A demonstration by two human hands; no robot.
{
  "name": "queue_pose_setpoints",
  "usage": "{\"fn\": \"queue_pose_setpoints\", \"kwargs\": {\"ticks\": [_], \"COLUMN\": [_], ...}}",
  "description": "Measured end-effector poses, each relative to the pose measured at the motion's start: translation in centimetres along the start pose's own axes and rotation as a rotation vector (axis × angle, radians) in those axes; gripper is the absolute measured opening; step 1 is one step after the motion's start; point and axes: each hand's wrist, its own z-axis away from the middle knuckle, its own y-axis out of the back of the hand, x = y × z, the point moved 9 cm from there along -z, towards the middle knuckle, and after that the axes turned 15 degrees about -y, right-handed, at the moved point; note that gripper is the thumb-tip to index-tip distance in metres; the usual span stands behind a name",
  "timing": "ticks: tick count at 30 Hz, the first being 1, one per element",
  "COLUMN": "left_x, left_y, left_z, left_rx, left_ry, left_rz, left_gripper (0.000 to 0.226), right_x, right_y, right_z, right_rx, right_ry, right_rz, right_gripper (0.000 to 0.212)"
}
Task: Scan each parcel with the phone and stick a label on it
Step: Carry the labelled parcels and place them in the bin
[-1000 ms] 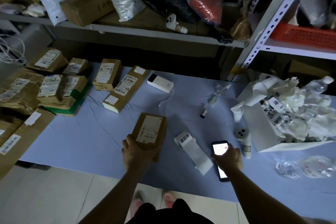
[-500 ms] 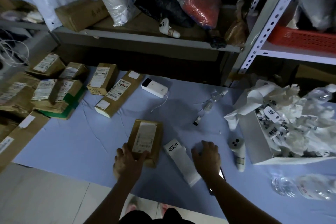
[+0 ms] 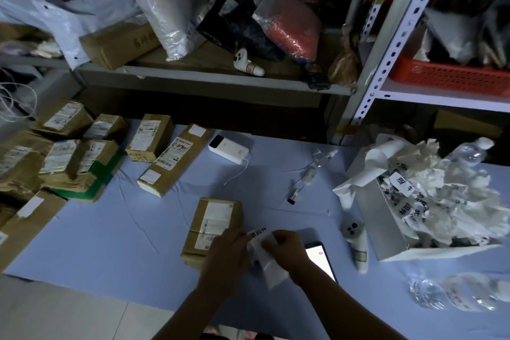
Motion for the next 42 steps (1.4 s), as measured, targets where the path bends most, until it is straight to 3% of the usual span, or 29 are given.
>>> {"fn": "queue_pose_setpoints", "kwargs": {"ticks": [3, 6, 10, 14, 22, 26, 31, 34, 37, 42], "left_x": [-0.1, -0.4, 0.4, -0.9, -3.7, -4.1, -4.1, -4.5, -5.4, -5.3], "left_y": [-1.1, 0.3, 1.5, 1.0, 1.9, 2.1, 2.3, 2.5, 2.8, 2.4], "left_z": [-0.8, -1.3, -1.9, -1.5, -0.3, -0.2, -0.1, 0.2, 0.4, 1.0], "left_rx": [-0.054, 0.012, -0.009, -0.044, 0.063, 0.106, 0.030, 0.012, 0.045, 0.020], "left_ry": [0.022, 0.021, -0.182, -0.139, -0.018, -0.036, -0.069, -0.054, 0.001, 0.026], "left_rz": [0.153, 0.204, 0.078, 0.143, 0.469, 0.472, 0.494, 0.478, 0.487, 0.497], "left_gripper": [0.040, 0.025, 0.012, 0.024, 0.023, 0.021, 0.017, 0.018, 0.008, 0.011], "right_x": [-1.4, -2.2, -3.5, -4.4, -6.0, -7.1, -7.6, -8.0, -7.6, -7.0], "right_y": [-0.2, -0.7, -1.7, -1.8, -2.2, -2.4, -3.0, -3.2, -3.5, -3.7], "right_z": [1.6, 3.1, 5.0, 6.1, 7.4, 7.9, 8.6, 8.7, 8.4, 8.0], "right_rx": [-0.074, -0.099, -0.153, -0.116, -0.089, -0.057, -0.038, -0.027, -0.037, 0.031], "right_ry": [0.095, 0.150, 0.230, 0.270, 0.376, 0.447, 0.502, 0.529, 0.514, 0.474], "right_rz": [-0.069, -0.036, -0.065, -0.070, 0.022, 0.130, 0.210, 0.244, 0.316, 0.285], "right_gripper": [0.013, 0.021, 0.021, 0.019, 0.015, 0.013, 0.008, 0.020, 0.004, 0.010]}}
